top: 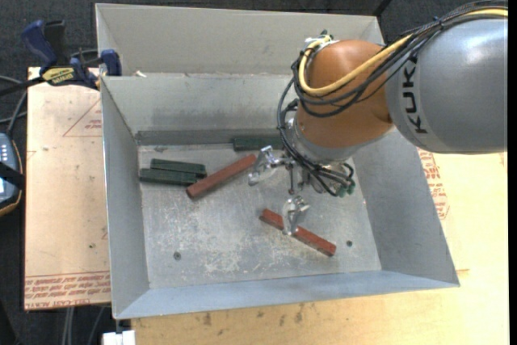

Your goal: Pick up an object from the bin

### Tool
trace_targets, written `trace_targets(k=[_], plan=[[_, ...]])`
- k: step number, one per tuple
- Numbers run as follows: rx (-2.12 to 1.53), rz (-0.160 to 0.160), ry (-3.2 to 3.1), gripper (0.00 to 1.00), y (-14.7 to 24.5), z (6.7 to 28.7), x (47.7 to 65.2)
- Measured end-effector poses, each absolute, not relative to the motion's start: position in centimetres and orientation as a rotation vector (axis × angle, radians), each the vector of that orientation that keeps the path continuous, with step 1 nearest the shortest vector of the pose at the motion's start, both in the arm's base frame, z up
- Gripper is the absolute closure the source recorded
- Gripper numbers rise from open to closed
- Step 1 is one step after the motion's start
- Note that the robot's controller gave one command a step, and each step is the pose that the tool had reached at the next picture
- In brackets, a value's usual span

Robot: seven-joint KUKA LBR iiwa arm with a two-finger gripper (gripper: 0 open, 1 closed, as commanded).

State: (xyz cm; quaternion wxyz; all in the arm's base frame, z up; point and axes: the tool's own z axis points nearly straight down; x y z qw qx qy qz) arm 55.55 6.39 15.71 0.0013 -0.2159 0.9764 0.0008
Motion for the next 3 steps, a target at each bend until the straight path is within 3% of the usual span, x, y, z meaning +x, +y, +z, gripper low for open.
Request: trace_targets(k=[1, 2, 3], plan=[[-0.652, 0.002, 3.06, 1.0, 3.0, 8.0, 53.8], [-0.652, 0.002, 3.06, 1.0, 3.0, 8.0, 53.8], [-0.674, 0.002, 3.066, 1.0, 1.2, 20.1, 51.7]])
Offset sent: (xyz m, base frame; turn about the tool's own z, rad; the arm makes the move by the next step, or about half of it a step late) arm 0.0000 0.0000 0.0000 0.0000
